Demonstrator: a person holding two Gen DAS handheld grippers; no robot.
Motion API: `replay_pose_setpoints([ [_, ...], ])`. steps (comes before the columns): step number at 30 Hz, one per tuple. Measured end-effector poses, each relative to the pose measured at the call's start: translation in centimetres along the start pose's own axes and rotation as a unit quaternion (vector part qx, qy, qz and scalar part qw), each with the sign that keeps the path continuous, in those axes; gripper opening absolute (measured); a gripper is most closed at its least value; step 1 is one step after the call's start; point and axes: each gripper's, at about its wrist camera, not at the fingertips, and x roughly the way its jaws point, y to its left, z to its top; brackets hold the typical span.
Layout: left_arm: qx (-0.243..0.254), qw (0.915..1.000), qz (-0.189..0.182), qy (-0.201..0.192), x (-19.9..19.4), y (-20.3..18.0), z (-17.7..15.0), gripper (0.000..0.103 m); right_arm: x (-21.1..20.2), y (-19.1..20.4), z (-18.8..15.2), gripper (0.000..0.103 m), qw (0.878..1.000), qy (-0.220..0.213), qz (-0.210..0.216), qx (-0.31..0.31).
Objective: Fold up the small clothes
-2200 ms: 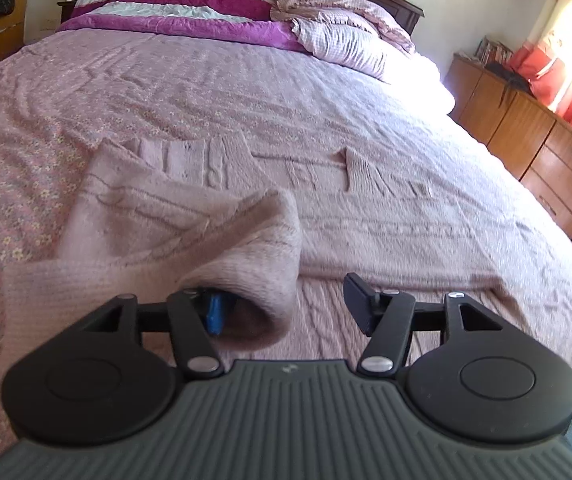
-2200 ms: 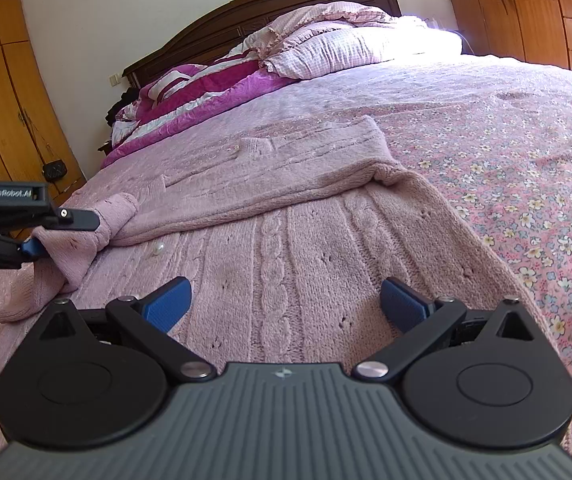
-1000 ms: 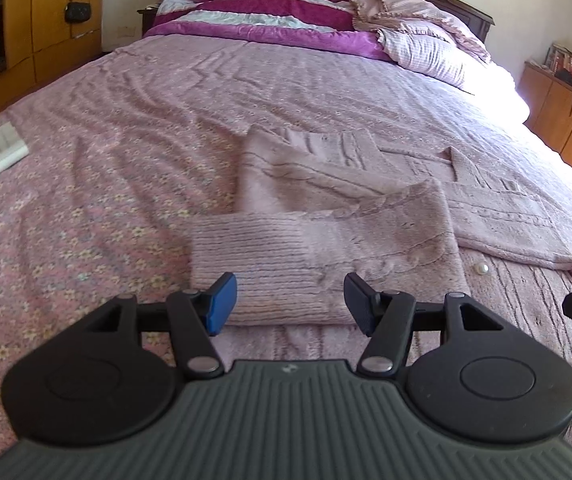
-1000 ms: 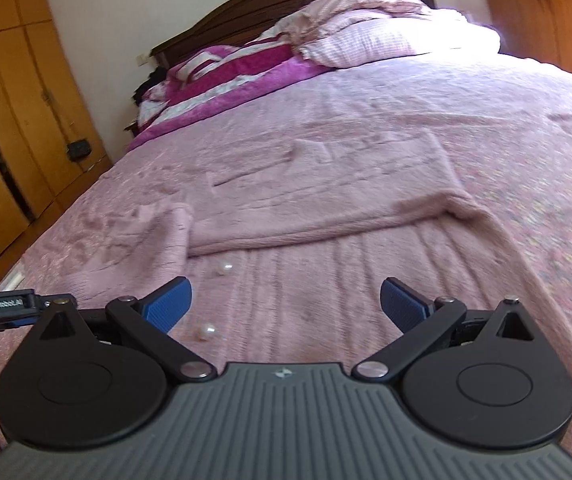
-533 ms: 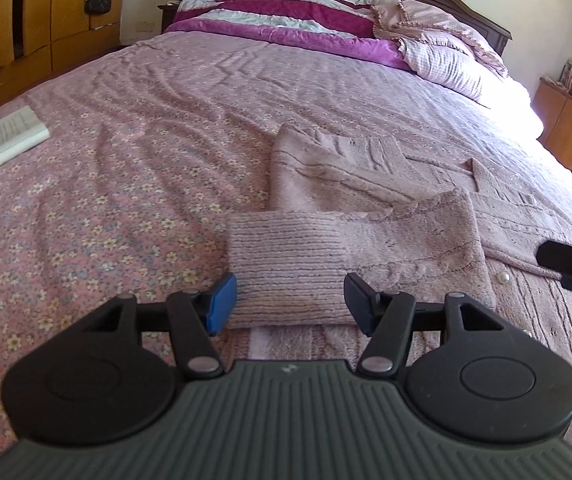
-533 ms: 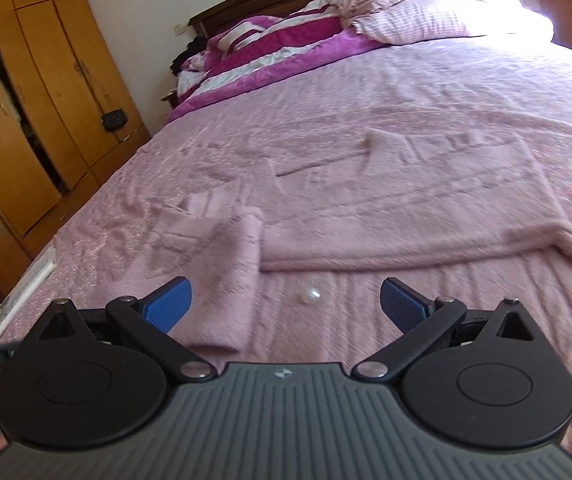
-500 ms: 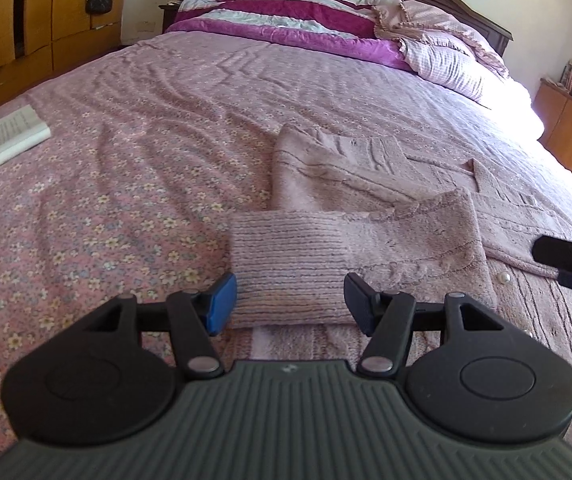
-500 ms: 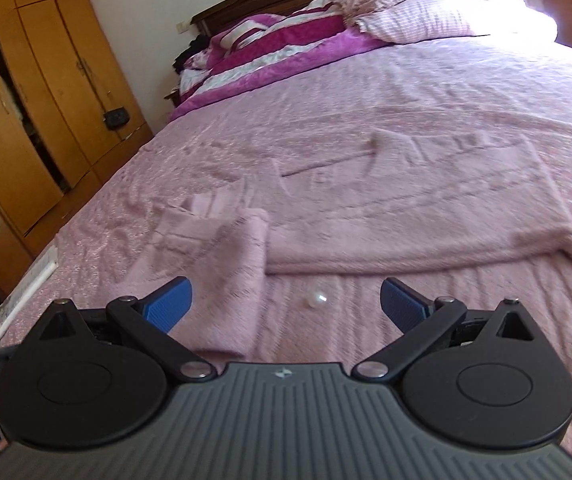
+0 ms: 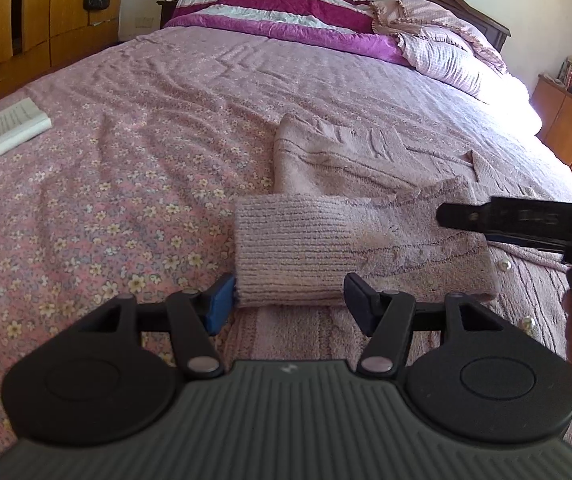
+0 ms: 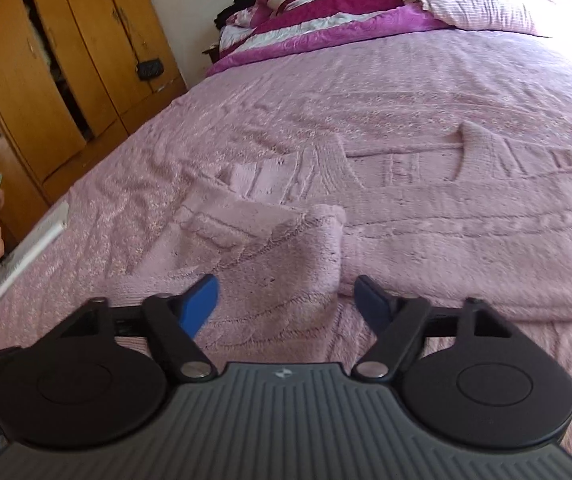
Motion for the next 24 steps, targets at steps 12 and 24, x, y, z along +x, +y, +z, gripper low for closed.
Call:
replay_pose_setpoints([
  [12, -0.019, 0.9994, -0.012, -0.027, -0.9, 0.8, 0.7, 0.061, -0.8, 4.9, 6.4, 0.009, 0.985, -0.063, -0.041, -0.156],
  [24, -0.021, 0.9996, 0.009, -0.015, 0.0, 1.3, 0.7, 0.061, 5.2, 0.5, 6.3, 0.01, 0.977, 0.023, -0.147, -0.152],
])
